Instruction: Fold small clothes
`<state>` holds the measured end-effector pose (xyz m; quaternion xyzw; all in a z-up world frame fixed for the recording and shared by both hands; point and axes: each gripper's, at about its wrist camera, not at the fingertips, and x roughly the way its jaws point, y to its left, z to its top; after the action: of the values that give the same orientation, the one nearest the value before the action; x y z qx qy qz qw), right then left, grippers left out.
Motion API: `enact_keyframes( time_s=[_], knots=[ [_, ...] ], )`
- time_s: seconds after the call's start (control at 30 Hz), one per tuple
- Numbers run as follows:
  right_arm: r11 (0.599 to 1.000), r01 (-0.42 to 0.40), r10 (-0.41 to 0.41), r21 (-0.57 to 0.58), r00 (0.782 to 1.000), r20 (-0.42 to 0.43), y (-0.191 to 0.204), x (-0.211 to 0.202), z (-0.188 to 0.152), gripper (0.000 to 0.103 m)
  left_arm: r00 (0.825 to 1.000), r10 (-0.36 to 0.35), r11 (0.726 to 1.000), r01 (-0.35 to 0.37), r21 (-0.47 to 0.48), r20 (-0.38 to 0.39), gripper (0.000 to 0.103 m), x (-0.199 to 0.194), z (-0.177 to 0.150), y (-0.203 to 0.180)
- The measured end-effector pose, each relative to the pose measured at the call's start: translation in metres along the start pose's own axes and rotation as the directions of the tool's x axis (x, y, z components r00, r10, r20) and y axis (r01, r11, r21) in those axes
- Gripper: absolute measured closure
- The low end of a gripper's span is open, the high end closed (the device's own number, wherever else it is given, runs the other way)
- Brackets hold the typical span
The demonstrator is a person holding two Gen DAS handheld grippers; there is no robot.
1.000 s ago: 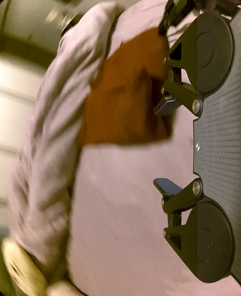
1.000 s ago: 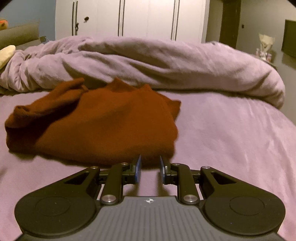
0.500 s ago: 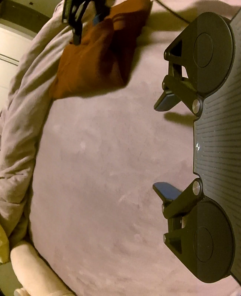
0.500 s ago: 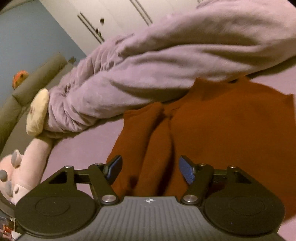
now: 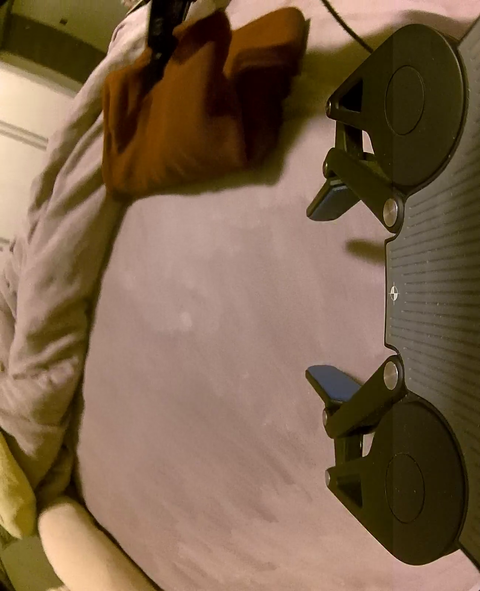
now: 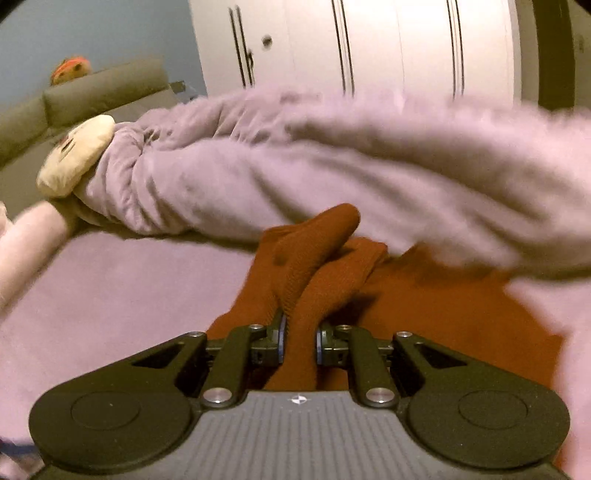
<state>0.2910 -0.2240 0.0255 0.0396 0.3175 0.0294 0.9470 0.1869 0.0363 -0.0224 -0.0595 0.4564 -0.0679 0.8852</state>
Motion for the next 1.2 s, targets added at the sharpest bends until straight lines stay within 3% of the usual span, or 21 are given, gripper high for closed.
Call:
enact_keyframes(
  time_s=[0.13,0.3,0.37,0.47,0.6,0.7,0.9,1.07,1.2],
  knots=[
    [0.977,0.177,-0.170,-0.122,0.983,0.062,-0.029,-0.026,-0.014,0.090,0.999,-0.039,0.998,0.039,0.050,0.001,0.013,0.005,0.008,-0.028],
    [0.967,0.254,-0.255,-0.027,0.966,-0.041,-0.086,-0.011,-0.040,0.087,0.990,-0.143,0.980,0.143,0.136,-0.013,0.013,0.021,0.023,-0.083],
    [0.973,0.199,-0.189,0.114,0.978,-0.089,-0.109,-0.008,-0.047,0.082,0.984,-0.176,0.970,0.175,0.166,-0.010,0.012,0.028,0.029,-0.100],
    [0.935,0.115,-0.096,0.335,0.993,-0.073,-0.137,-0.024,-0.051,0.063,0.985,-0.173,0.964,0.171,0.205,-0.011,0.012,0.041,0.036,-0.116],
    [0.871,-0.016,0.046,0.491,0.998,-0.049,-0.157,-0.045,-0.068,0.052,0.984,-0.175,0.962,0.179,0.208,-0.040,0.012,0.056,0.038,-0.125],
    [0.835,-0.093,0.132,0.542,0.991,-0.034,-0.159,-0.045,-0.078,0.051,0.988,-0.143,0.963,0.151,0.223,-0.054,0.012,0.058,0.033,-0.128],
    [0.861,-0.081,0.114,0.501,0.993,-0.035,-0.155,-0.034,-0.071,0.051,0.994,-0.072,0.972,0.087,0.220,-0.076,0.012,0.062,0.033,-0.128],
    [0.923,-0.028,0.071,0.383,0.992,-0.100,-0.138,0.003,-0.049,0.082,0.996,-0.032,0.969,0.050,0.244,-0.079,0.012,0.063,0.035,-0.134],
    [0.974,0.044,-0.027,0.224,0.997,-0.076,-0.121,0.000,-0.035,0.088,0.997,-0.024,0.965,0.042,0.257,-0.073,0.012,0.063,0.036,-0.140]
  ],
)
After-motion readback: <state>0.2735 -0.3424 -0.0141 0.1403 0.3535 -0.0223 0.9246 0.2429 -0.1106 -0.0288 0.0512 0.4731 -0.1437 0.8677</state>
